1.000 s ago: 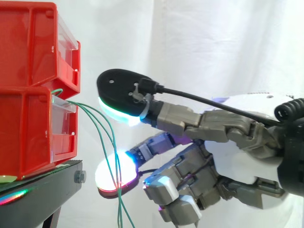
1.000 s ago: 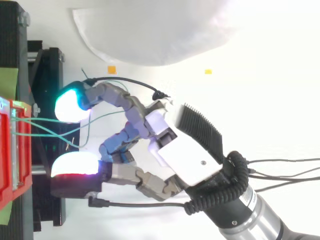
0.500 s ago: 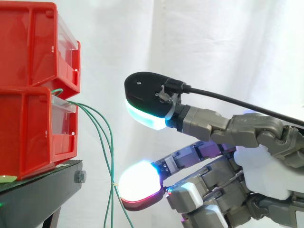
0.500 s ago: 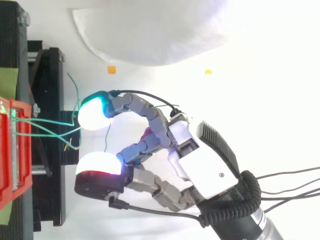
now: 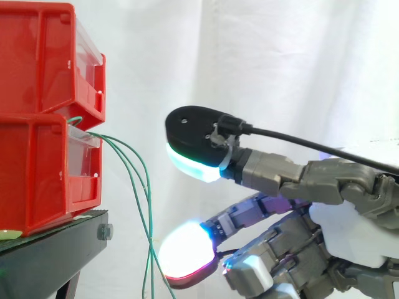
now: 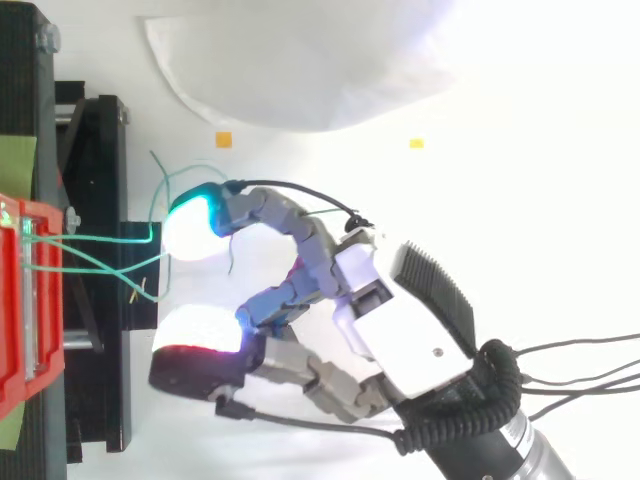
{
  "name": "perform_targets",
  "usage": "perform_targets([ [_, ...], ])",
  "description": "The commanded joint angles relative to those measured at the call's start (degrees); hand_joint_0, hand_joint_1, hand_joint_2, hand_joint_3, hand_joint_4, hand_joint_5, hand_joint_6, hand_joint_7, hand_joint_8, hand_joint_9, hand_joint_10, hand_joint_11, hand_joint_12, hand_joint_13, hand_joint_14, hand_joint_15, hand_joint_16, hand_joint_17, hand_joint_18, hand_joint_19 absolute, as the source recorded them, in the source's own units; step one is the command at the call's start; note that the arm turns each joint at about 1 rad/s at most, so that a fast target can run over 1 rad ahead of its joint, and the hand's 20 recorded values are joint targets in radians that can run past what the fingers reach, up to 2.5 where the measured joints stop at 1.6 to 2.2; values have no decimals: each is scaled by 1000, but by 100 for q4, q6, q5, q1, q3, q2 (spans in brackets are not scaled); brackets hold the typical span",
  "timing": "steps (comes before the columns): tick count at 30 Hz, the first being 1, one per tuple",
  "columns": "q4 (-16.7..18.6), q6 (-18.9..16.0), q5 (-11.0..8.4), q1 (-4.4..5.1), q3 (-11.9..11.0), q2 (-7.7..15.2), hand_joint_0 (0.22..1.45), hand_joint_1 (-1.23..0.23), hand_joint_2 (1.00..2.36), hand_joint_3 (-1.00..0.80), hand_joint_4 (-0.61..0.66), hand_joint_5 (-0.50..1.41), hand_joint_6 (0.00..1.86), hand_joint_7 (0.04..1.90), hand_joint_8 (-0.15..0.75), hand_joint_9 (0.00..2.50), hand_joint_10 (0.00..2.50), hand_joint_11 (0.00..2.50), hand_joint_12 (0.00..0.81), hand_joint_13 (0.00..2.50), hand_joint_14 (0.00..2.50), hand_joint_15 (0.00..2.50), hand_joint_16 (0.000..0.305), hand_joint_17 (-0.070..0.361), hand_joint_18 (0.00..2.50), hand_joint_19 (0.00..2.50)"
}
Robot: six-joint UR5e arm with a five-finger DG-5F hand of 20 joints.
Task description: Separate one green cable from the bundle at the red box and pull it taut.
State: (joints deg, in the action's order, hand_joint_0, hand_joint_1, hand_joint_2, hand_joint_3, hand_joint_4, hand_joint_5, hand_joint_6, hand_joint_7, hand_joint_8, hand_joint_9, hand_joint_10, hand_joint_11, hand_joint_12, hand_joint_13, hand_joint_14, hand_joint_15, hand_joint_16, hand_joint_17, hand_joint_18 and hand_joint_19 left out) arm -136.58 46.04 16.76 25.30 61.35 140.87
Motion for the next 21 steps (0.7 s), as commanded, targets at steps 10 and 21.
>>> perform_targets([
  [10, -62, 1592, 1655, -183, 228, 2, 401, -401, 1000, -500, 339, -137, 503, 860, 401, 1467, 21, 1413, 483, 1533, 54, 1487, 79, 177, 1163, 980],
  [21, -115, 2023, 2402, -289, 228, -7, 401, -399, 1000, -500, 336, -137, 503, 859, 402, 1465, 21, 1410, 477, 1531, 54, 1491, 78, 176, 1164, 977],
])
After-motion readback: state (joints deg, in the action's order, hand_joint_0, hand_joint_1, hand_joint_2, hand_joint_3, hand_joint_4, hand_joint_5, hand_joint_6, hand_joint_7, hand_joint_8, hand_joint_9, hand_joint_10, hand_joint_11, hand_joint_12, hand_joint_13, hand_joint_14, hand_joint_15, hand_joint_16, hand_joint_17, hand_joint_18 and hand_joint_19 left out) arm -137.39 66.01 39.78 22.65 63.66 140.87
